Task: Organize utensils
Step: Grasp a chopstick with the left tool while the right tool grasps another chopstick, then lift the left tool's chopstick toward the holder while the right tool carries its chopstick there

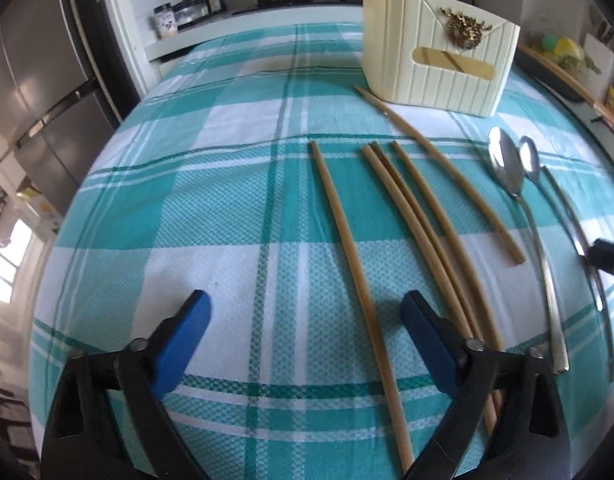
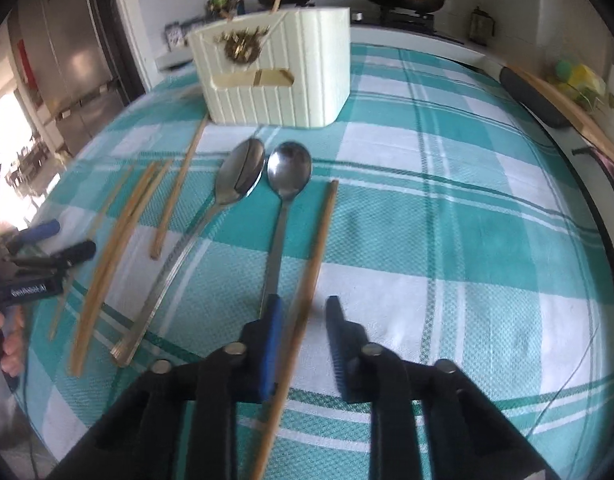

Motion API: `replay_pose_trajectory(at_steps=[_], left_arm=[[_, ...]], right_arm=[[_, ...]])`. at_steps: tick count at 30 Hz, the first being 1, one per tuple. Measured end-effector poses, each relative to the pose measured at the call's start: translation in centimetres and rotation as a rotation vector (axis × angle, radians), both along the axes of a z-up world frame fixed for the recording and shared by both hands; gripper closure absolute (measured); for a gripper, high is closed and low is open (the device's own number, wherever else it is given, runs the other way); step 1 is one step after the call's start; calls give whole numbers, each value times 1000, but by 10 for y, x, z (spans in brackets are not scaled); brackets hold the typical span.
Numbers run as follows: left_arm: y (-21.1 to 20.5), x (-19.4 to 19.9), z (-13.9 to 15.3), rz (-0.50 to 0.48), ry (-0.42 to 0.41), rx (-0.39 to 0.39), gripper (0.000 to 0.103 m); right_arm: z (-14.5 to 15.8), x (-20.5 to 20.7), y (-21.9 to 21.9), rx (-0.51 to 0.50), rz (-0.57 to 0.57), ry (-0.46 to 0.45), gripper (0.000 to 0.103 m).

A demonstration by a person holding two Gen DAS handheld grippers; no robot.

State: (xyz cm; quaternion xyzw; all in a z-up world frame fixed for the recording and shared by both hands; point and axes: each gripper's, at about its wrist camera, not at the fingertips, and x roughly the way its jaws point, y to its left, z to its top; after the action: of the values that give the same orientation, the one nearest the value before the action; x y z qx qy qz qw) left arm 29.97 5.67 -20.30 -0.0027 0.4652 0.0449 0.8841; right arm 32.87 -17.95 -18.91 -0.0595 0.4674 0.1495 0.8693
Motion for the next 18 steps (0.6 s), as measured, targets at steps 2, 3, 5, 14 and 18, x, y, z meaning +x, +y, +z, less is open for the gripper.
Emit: replay_pose_trajectory(at_steps=[2, 3, 5, 14, 18], left_arm=[[1, -3, 1, -13, 3, -40, 28], [1, -5, 2, -18, -2, -43, 39], [2, -8, 3, -24, -5, -31, 56], [21, -19, 7, -28, 23, -70, 90], [22, -17, 9, -81, 58, -73, 69]], right_arm=[[-1, 1, 1, -34, -8, 1, 96], [-1, 1, -1, -42, -18, 3, 96], [0, 0, -7, -58, -39, 1, 97], [3, -6, -63, -90, -89, 33, 97], [4, -5, -82, -65, -84, 80, 92]])
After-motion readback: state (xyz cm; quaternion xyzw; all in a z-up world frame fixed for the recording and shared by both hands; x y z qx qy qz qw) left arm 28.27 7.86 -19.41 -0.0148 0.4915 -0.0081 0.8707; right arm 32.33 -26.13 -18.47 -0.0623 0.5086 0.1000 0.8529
